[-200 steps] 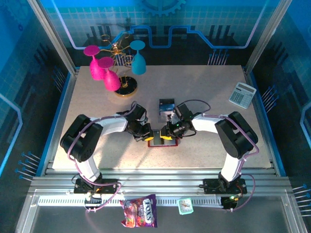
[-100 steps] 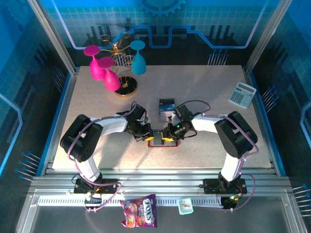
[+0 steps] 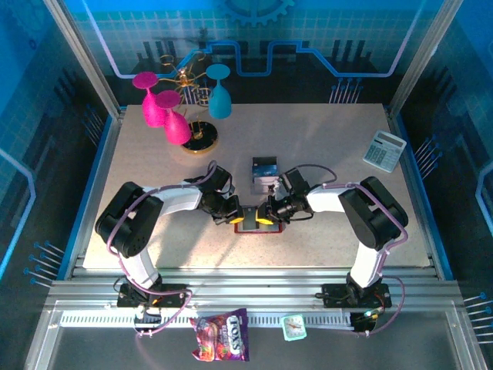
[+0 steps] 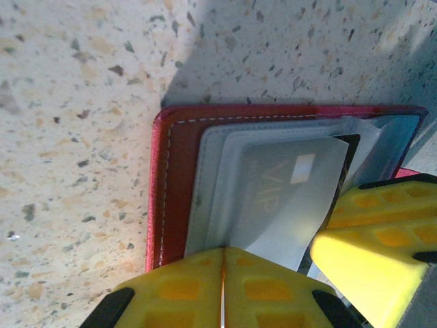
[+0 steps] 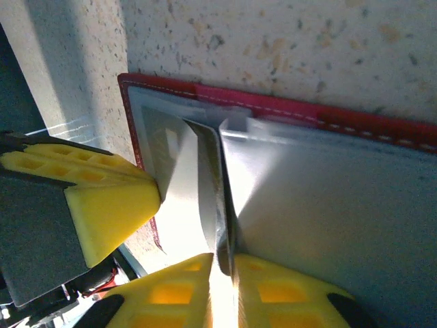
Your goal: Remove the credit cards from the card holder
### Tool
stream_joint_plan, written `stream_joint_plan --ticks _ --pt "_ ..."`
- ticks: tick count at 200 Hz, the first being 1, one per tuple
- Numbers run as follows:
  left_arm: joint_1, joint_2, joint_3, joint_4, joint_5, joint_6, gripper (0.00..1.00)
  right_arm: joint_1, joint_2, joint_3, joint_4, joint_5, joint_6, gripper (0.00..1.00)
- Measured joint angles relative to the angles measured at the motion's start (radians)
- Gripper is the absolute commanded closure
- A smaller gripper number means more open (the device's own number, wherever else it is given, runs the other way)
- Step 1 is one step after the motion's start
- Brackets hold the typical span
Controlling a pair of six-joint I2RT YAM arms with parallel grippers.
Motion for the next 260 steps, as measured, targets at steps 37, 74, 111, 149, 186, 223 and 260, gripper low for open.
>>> stream_joint_plan --ticks 37,74,111,149,186,223,260 --pt "0.0 0.0 0.0 0.0 0.0 0.002 0.91 -0.008 -0.013 -0.023 0.018 0.0 0.011 0.92" --pt "0.006 -0.001 0.0 0.0 0.001 0.015 0.91 -0.027 -0.066 -0.029 -0.02 0.008 -0.01 0.94" --pt "0.019 -0.002 -0.002 -0.002 0.005 0.029 0.91 -0.043 -0.11 -0.029 -0.092 0.039 -0.051 0.95" --pt "0.034 -0.007 -0.008 -0.005 0.013 0.056 0.91 -0.049 -0.161 -0.029 -0.153 0.061 -0.08 0.98" --pt "0.039 -0.014 -0.008 -0.019 0.012 0.076 0.9 -0.049 -0.233 -0.029 -0.196 0.083 -0.103 1.0" --pt "0.04 -0.047 -0.008 -0.051 0.007 0.08 0.88 -0.049 -0.296 -0.011 -0.272 0.104 -0.156 1.0" --pt "0.041 -0.087 -0.008 -0.061 0.002 0.08 0.87 -0.056 -0.309 0.147 -0.436 0.153 -0.311 1.0"
